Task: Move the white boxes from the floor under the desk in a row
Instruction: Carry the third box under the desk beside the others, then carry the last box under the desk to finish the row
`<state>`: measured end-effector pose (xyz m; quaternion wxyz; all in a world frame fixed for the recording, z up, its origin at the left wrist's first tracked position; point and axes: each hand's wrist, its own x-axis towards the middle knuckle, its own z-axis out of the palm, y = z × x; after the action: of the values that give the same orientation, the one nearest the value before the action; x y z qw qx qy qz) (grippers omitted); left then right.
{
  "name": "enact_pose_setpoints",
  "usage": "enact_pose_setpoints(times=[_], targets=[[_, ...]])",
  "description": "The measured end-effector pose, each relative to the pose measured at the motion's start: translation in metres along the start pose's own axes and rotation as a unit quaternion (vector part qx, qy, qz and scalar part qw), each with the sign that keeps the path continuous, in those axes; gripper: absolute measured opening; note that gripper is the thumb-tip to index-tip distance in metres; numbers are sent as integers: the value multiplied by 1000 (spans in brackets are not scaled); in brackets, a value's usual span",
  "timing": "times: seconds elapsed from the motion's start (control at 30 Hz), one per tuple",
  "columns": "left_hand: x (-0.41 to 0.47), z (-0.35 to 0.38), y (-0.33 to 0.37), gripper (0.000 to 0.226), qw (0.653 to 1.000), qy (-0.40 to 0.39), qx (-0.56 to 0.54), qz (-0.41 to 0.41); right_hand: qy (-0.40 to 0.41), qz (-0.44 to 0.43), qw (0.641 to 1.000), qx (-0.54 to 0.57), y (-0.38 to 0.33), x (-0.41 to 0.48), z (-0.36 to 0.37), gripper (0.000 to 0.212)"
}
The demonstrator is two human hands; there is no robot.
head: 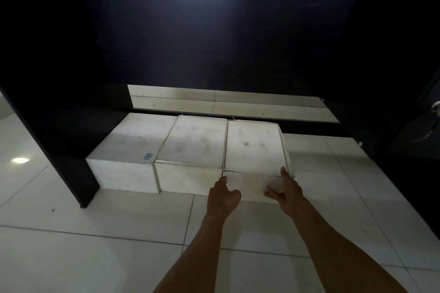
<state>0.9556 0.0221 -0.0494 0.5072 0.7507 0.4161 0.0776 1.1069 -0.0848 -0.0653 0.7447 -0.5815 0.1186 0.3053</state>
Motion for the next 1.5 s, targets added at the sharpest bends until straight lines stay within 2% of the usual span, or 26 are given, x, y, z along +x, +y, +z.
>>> enact_pose_setpoints(times=[0.1,0.33,0.5,0.6,0.73,0.83,1.0,1.13,1.27,1.37,1.5], targets=[[0,0,1,74,1000,-8,7,1,-9,-6,1000,-2,-1,2,0,54],[3,3,-2,78,1000,-15,20,-3,-9,-22,1000,-14,0,-7,-2,64],[-14,-15,-14,73,999,-23,41,-28,72,6,993,-97,8,-34,4,82],[-31,-46,-23,64,998,1,25,-56,109,-5,980,-163,12,-59,17,76],[-66,-125,-45,57,995,56,-1,-85,25,-14,948,-316,25,-98,62,56],[-107,-212,-79,55,984,97,-30,-147,-25,1,915,-403,55,-139,128,51],[-207,-371,-152,53,934,189,-62,-298,-103,96,869,-475,136,-254,269,62],[-296,-481,-204,52,881,241,-100,-395,-193,131,810,-538,203,-353,364,52],[-376,-577,-248,49,827,288,-137,-463,-247,172,770,-563,257,-445,452,43],[-418,-637,-266,51,788,333,-166,-490,-288,164,736,-590,282,-494,509,35],[-443,-706,-300,59,737,404,-184,-511,-333,121,692,-629,320,-535,587,38]])
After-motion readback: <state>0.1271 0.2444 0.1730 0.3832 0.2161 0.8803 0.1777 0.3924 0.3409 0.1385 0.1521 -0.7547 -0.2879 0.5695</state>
